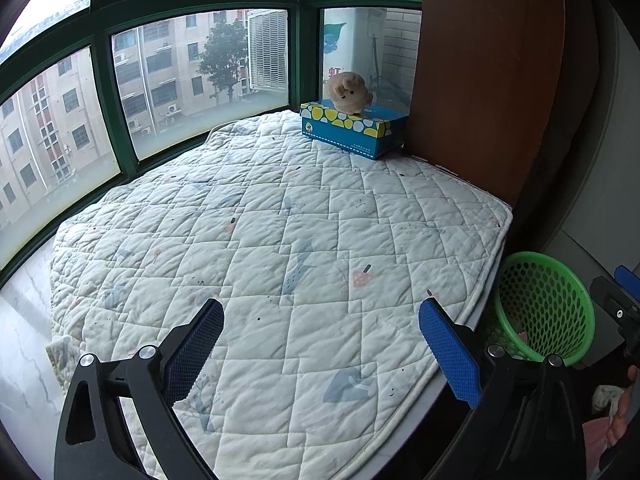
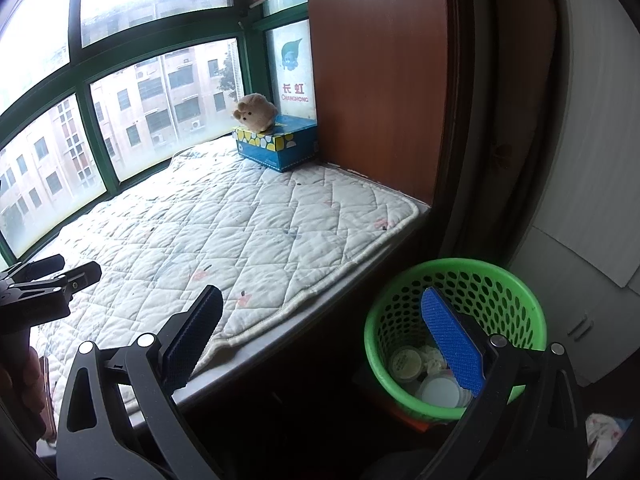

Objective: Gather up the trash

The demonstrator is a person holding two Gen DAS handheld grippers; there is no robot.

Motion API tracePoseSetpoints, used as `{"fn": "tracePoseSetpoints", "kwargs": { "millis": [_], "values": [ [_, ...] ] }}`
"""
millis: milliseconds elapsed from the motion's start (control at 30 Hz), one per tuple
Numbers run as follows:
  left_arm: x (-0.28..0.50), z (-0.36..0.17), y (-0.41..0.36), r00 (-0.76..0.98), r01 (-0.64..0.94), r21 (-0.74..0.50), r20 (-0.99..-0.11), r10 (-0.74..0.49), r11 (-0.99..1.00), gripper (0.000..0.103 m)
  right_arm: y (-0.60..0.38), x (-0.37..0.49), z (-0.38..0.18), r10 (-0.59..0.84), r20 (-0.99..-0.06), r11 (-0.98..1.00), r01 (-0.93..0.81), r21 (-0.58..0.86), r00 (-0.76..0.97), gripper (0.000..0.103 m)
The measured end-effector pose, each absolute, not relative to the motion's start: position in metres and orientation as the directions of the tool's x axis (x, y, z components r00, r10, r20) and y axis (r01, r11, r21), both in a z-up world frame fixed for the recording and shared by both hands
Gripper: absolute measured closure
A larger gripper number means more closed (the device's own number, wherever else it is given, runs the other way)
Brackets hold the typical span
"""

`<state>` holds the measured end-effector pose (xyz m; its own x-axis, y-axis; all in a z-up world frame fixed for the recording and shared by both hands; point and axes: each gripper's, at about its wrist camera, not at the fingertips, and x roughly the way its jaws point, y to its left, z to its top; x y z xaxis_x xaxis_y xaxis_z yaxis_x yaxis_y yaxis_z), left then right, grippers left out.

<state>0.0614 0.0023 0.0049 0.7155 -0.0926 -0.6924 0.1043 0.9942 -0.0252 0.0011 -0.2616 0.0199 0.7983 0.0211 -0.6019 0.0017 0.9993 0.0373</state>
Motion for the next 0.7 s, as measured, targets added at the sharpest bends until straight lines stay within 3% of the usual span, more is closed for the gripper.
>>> {"fn": "tracePoseSetpoints", "kwargs": {
  "millis": [700],
  "values": [
    [0.0572,0.0078,-0.0024,0.727,0.103,-0.023,-0.680,-0.091,0.994,0.008,-0.2607,-0.0002,0.0211,0.023,-0.593,0.999,0.003,0.042,0.805,0.004]
  ]
}}
